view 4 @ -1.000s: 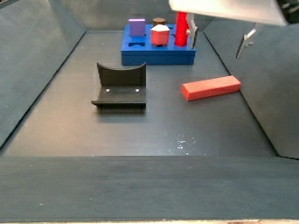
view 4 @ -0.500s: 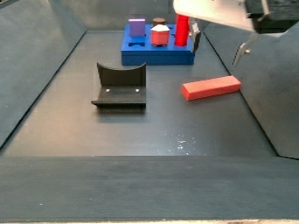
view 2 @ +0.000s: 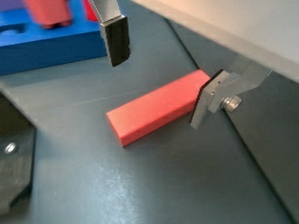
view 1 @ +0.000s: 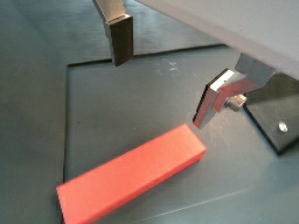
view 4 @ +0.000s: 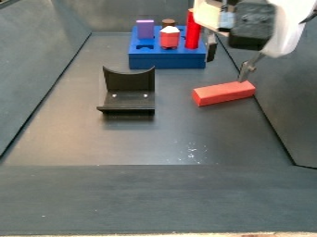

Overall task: Pick up the rectangle object. Move up. Place the rectangle object on the fixture. Regrasp the rectangle object. Move to above the board. Insert the rectangle object.
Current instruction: Pick up the rectangle object.

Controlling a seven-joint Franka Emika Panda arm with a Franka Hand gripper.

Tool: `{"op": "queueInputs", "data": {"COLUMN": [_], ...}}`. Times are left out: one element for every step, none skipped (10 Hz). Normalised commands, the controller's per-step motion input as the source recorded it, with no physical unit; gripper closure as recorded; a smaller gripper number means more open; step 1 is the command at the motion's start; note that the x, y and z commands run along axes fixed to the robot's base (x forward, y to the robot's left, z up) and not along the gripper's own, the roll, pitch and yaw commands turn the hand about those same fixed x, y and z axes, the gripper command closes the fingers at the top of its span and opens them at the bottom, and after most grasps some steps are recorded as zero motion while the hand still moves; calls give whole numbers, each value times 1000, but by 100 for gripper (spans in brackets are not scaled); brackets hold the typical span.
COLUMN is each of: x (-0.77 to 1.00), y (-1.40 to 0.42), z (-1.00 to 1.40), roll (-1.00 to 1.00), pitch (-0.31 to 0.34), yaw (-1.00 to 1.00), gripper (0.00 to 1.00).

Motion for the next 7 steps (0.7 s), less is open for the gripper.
{"op": "queueInputs", "data": {"x": [-54,-100,-231,-177,-83,-169,-137], "y": [-11,-77,-177,-206,-134,-109,-69], "z": [-297,-331,-386,-700,-871,-794,-546], "roll": [23,54,114,177,99,76,54], "pitch": [-60,-83,-103,-136,-154,-161,-100], "yaw": [-720,-691,-511,-403,-346,-277,-120], "gripper": [0,0,0,0,0,0,0]}}
